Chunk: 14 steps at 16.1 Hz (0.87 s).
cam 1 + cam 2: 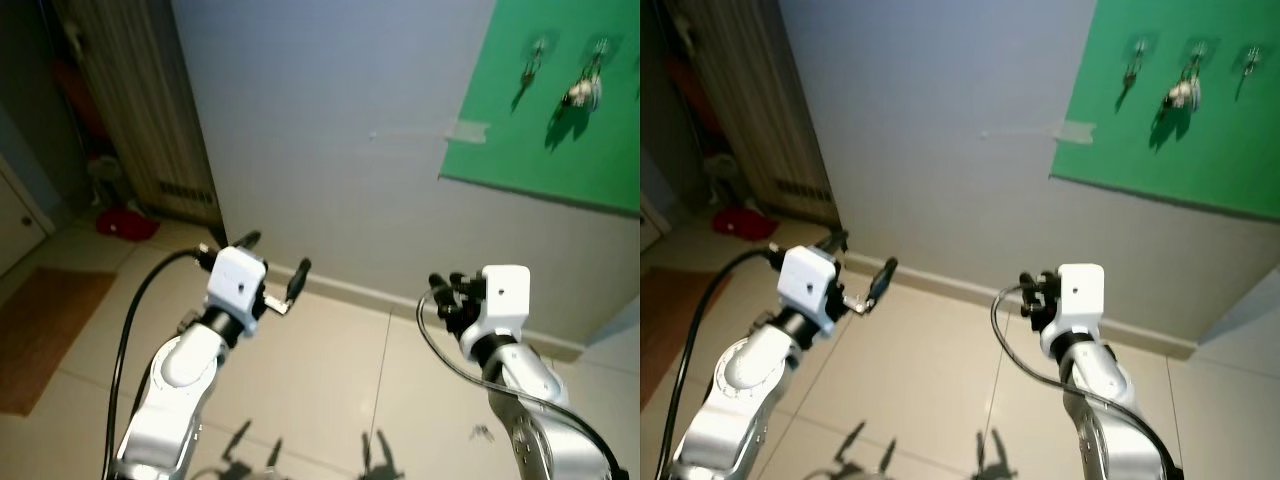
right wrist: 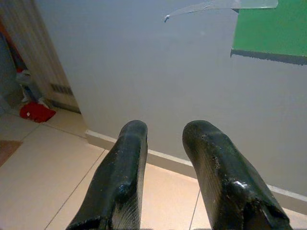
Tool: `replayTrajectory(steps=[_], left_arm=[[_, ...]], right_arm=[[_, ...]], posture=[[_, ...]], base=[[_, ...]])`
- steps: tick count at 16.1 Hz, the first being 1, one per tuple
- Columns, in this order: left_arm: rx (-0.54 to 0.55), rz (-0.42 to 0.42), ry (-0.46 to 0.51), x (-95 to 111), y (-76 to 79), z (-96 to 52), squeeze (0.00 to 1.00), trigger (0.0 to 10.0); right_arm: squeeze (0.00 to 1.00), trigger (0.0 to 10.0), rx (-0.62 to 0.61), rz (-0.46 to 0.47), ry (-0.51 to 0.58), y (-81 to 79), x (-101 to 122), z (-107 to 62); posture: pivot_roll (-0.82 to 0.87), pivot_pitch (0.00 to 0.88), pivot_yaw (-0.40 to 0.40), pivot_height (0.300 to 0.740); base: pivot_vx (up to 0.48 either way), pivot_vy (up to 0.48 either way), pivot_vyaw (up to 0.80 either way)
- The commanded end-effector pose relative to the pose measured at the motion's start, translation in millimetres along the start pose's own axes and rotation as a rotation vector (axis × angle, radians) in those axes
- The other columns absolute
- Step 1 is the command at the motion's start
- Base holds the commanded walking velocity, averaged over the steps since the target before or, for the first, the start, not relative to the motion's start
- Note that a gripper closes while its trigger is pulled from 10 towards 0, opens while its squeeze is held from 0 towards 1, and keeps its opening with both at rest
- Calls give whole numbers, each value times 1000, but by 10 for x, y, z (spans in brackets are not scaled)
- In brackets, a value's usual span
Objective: Hang keys on a hook
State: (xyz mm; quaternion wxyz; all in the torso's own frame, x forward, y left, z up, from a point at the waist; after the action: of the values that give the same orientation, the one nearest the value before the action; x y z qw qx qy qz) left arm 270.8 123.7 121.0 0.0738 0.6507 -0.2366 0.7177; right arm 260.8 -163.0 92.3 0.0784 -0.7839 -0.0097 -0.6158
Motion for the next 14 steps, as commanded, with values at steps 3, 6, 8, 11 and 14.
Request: replayTrajectory(steps=[3,6,8,11,14], left_arm=[[28,-11,-4,-19,21,42,0,10000],[33,-10,-8,-38,33,46,0,10000],[45,-10,-11,-56,33,56,0,10000],[48,-11,-7,-50,31,80,0,10000],[38,-16,1,-45,62,110,0,10000]], right_arm=[[0,10000,-12,-21,7,68,29,-19],[0,10000,-12,-29,9,87,44,-18],[0,10000,-12,-35,14,93,62,-15],[0,10000,-10,-40,17,82,71,-16],[0,10000,-17,-42,23,104,89,-14]], posture=[[-61,0,-1,740],[-69,0,-3,740],[-72,0,-7,740],[-85,0,0,740],[-85,0,2,740]], base=[[0,0,0],[0,0,0],[0,0,0],[0,0,0],[0,0,0]])
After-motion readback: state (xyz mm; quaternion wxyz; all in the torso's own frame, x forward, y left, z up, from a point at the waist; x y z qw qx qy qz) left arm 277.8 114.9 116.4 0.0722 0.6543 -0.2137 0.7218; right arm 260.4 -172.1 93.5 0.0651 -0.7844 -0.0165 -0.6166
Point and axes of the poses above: a point about 5 cm out from each wrist's last joint towards the gripper, its own z axis pointing out of the wrist towards the gripper, its own x axis along the axis of the wrist's last joint, y = z × x, the point moved 2 cm from there along z, pointing out of the wrist towards the gripper, and after that the axes turned 2 degrees about z, right-handed, at the moved point
